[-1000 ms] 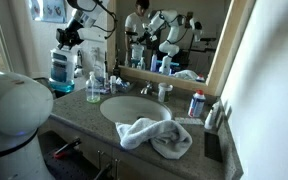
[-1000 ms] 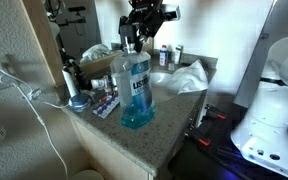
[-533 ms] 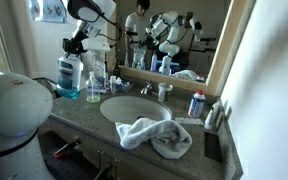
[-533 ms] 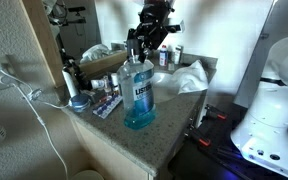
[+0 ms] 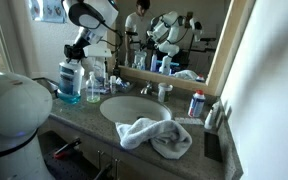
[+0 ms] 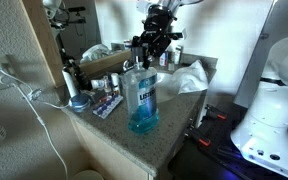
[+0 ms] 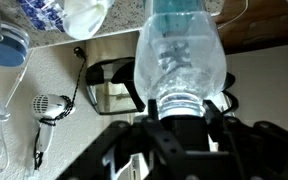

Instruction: Put the black lid on the Listerine bottle then move it to the bottom left side of the counter

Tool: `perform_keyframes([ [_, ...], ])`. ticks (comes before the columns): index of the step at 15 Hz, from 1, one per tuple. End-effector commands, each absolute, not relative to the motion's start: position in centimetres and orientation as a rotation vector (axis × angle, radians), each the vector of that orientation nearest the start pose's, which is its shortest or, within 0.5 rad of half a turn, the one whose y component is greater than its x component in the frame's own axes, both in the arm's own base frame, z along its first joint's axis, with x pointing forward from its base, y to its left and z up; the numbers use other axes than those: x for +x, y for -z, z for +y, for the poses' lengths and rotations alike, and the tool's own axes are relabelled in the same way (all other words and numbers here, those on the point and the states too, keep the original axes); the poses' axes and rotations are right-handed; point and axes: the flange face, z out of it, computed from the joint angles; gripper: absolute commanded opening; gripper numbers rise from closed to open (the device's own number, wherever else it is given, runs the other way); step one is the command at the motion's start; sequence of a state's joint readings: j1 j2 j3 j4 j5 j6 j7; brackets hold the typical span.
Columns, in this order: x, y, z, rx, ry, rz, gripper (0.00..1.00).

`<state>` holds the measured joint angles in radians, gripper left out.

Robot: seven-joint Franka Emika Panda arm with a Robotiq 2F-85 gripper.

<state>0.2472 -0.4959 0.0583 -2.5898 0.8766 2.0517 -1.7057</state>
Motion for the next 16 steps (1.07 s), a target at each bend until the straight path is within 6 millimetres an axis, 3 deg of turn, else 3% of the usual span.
perform_keyframes([
  [1,35.9,-43.5,16.0,-1.770,0.584,-1.800,0.23],
  [11,35.6,-43.1,17.1,-1.758,0.526,-1.956,0.23],
  [12,35.5,-43.2,17.1,-1.753,0.525,-1.963,0.26],
  [13,35.5,-43.3,17.2,-1.750,0.524,-1.971,0.73],
  [14,35.5,-43.3,17.3,-1.748,0.523,-1.979,0.73],
  [16,35.4,-43.4,17.3,-1.746,0.522,-1.992,0.87],
])
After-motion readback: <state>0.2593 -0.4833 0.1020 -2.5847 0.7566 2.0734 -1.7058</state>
